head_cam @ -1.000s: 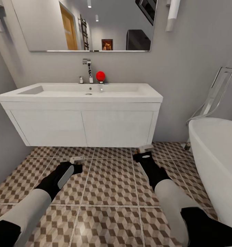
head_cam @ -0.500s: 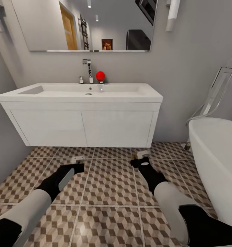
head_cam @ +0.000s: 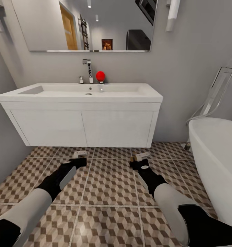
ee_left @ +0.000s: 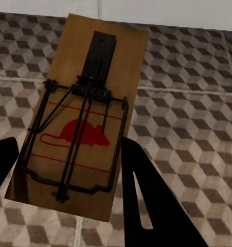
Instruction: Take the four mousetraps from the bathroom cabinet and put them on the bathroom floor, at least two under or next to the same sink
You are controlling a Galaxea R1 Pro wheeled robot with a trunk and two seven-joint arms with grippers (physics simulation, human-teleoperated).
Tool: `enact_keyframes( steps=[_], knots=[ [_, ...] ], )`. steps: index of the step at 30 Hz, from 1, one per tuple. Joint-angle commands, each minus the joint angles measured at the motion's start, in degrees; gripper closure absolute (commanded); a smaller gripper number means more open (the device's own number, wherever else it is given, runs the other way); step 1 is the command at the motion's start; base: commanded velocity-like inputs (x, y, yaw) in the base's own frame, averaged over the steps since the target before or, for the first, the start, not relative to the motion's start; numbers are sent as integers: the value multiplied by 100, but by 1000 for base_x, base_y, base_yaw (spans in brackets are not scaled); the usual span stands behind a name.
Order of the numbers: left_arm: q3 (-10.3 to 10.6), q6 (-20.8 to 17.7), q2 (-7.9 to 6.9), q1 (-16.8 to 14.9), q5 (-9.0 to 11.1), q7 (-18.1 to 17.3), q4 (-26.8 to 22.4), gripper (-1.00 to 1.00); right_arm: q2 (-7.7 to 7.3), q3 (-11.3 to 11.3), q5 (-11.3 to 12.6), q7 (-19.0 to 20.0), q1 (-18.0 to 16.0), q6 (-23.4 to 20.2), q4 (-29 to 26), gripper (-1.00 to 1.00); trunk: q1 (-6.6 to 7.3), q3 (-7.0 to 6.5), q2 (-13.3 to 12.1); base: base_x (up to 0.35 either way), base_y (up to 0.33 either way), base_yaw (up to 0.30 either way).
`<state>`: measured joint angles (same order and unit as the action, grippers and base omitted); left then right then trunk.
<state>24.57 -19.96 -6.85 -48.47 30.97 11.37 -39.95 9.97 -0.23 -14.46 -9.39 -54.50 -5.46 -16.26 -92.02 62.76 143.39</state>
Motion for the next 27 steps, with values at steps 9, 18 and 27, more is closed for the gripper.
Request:
enact_keyframes(
  steps=[9, 18, 27],
  knots=[
    [52, -176, -26, -11, 58, 67, -510, 100, 3, -16, -41, 152, -1, 108, -17, 100, 1, 5, 2, 0, 0, 0],
    [56, -192, -27, -13, 58, 62, -555, 100, 3, -32, -48, 209, -6, 115, -67, 100, -20, 183, 13, 0, 0, 0],
    [56, -193, -19, -13, 65, 58, -594, 100, 3, -26, -56, 210, -6, 116, -70, 100, -43, 382, 25, 0, 0, 0]
  ],
)
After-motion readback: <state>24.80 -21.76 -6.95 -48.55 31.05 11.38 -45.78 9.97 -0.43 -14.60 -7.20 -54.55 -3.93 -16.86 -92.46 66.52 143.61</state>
